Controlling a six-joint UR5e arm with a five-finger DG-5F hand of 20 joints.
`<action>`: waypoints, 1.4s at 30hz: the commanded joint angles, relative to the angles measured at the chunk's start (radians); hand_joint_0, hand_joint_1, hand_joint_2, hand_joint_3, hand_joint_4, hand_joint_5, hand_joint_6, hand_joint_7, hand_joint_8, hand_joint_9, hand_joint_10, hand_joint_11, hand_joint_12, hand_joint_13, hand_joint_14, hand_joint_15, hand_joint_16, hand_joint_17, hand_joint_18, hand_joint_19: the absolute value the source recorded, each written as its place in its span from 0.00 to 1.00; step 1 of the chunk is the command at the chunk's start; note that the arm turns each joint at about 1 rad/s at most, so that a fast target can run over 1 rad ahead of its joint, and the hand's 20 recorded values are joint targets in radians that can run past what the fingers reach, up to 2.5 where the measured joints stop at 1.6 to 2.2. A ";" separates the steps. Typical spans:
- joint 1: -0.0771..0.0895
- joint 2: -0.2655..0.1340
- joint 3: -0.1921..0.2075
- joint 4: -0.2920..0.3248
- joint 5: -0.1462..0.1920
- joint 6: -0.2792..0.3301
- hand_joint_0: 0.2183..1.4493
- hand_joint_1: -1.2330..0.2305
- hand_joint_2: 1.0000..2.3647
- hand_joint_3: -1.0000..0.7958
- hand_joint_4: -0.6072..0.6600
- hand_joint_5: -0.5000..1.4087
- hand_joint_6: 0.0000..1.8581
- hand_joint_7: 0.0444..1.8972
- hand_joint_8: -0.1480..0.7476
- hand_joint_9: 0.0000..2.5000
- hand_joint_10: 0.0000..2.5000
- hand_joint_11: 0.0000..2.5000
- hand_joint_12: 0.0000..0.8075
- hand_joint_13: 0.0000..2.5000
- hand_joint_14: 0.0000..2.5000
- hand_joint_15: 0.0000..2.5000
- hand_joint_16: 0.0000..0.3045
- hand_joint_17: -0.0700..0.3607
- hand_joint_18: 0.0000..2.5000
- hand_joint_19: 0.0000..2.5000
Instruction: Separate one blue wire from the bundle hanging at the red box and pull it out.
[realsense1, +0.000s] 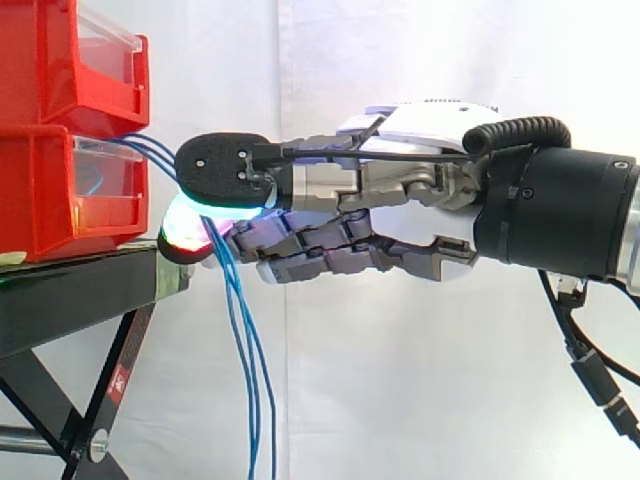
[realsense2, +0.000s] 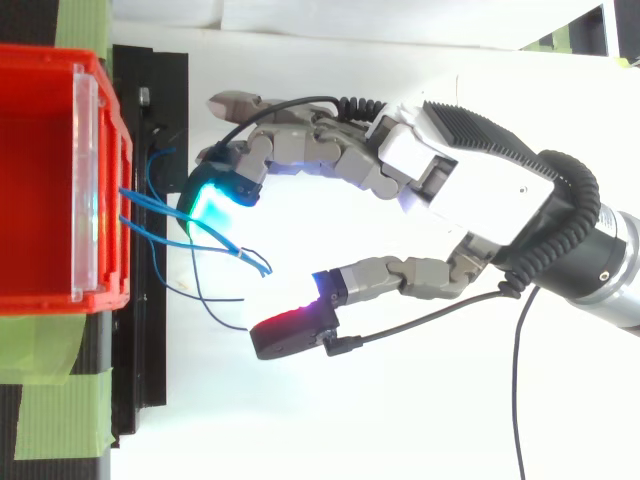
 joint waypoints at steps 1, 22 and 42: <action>0.000 0.000 0.000 0.004 -0.001 0.000 0.33 0.35 0.00 0.28 0.67 0.19 0.27 0.65 0.51 0.22 0.00 0.09 0.42 0.10 0.00 0.05 0.17 0.43 0.09 0.11; -0.009 0.002 0.012 -0.037 -0.001 0.029 0.35 0.44 0.00 0.28 0.68 0.21 0.27 0.67 0.53 0.26 0.00 0.10 0.43 0.12 0.00 0.06 0.16 0.41 0.11 0.12; -0.008 0.002 0.012 -0.042 -0.001 0.034 0.34 0.39 0.01 0.33 0.67 0.20 0.33 0.66 0.52 0.27 0.00 0.12 0.43 0.13 0.00 0.06 0.16 0.42 0.12 0.13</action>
